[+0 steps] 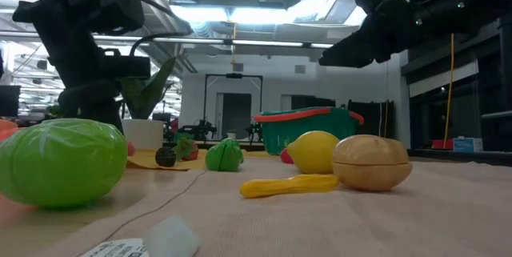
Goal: Pick and placing Produce into tupperware
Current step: Put the peach into the basket
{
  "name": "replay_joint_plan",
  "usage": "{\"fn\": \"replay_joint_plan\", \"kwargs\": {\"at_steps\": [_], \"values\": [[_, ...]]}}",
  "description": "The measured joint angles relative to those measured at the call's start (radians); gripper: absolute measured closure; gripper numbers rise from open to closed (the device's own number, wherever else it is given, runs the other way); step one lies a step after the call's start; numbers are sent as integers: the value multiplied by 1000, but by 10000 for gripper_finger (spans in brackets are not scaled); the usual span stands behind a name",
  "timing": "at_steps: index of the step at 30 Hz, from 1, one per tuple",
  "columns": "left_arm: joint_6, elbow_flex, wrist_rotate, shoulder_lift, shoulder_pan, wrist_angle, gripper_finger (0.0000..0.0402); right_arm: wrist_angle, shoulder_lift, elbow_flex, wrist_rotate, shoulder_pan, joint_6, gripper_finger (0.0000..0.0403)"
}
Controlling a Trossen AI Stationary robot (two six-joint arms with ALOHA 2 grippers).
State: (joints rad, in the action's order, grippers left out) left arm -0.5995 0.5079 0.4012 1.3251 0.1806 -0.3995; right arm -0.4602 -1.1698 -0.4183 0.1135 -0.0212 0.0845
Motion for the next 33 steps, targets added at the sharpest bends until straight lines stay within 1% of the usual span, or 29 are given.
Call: {"fn": "replay_joint_plan", "kwargs": {"at_steps": [19,26,33], "values": [[-29,0,-3,0,-8,-2,134,0,0,0,0,0,-4,132],[-28,0,-3,0,-40,-4,147,0,1,0,0,0,-5,132],[-27,0,-3,0,-43,-20,150,0,1,0,0,0,-5,132]]}}
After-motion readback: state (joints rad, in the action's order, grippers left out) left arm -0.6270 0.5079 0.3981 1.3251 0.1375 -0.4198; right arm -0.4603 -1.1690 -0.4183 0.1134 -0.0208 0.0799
